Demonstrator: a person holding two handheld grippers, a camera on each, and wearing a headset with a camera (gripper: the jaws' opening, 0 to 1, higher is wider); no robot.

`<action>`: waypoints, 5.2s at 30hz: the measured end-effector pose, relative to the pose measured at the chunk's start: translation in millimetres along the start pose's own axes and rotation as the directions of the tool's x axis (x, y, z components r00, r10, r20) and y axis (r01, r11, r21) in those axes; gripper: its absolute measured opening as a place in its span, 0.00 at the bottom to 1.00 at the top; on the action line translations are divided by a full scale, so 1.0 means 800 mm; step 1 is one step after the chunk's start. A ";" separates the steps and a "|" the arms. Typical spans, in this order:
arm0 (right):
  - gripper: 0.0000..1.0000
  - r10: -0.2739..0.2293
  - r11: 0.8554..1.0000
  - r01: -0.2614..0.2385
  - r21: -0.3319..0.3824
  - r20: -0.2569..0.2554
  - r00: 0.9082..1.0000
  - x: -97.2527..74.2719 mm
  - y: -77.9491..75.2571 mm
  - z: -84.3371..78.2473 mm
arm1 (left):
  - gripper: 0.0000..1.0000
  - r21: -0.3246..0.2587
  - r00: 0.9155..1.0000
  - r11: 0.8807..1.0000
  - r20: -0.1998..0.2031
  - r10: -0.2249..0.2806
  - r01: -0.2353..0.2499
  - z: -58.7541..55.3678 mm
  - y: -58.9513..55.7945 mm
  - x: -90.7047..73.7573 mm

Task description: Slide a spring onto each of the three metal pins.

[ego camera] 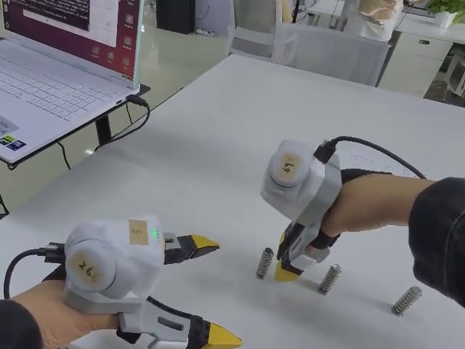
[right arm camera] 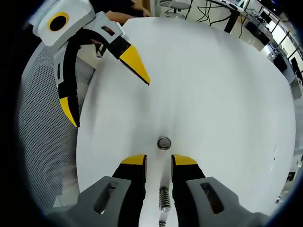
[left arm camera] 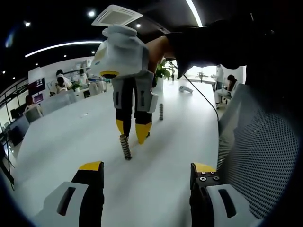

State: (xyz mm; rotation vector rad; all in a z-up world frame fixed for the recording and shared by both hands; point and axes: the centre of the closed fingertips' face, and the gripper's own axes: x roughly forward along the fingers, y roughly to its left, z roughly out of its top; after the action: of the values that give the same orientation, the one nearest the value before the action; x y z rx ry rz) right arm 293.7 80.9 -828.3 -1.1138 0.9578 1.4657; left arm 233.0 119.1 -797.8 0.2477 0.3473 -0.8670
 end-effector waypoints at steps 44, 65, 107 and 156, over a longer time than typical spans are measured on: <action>0.28 -0.141 0.975 0.073 0.207 0.335 0.931 -0.054 0.075 -0.020 | 0.71 -0.064 0.999 0.998 0.042 0.007 -0.004 0.000 0.008 0.007; 0.33 -0.238 0.932 0.073 0.354 0.448 0.862 -0.070 0.088 -0.062 | 0.71 -0.071 0.999 0.997 0.036 0.001 0.001 0.004 0.000 0.007; 0.38 -0.483 0.753 0.088 0.652 0.457 0.746 -0.095 0.096 -0.185 | 0.71 -0.070 0.999 0.997 0.032 -0.010 0.012 0.009 -0.008 0.007; 0.91 -0.646 0.700 0.195 0.687 0.493 0.582 -0.100 0.085 -0.238 | 0.71 -0.078 1.000 0.997 0.009 -0.011 0.012 0.006 -0.011 0.005</action>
State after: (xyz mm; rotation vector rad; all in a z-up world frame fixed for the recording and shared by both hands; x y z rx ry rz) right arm 261.4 -132.1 -798.9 -0.2198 0.4249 0.9261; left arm 229.6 109.2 -795.5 0.1696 0.3744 -0.8640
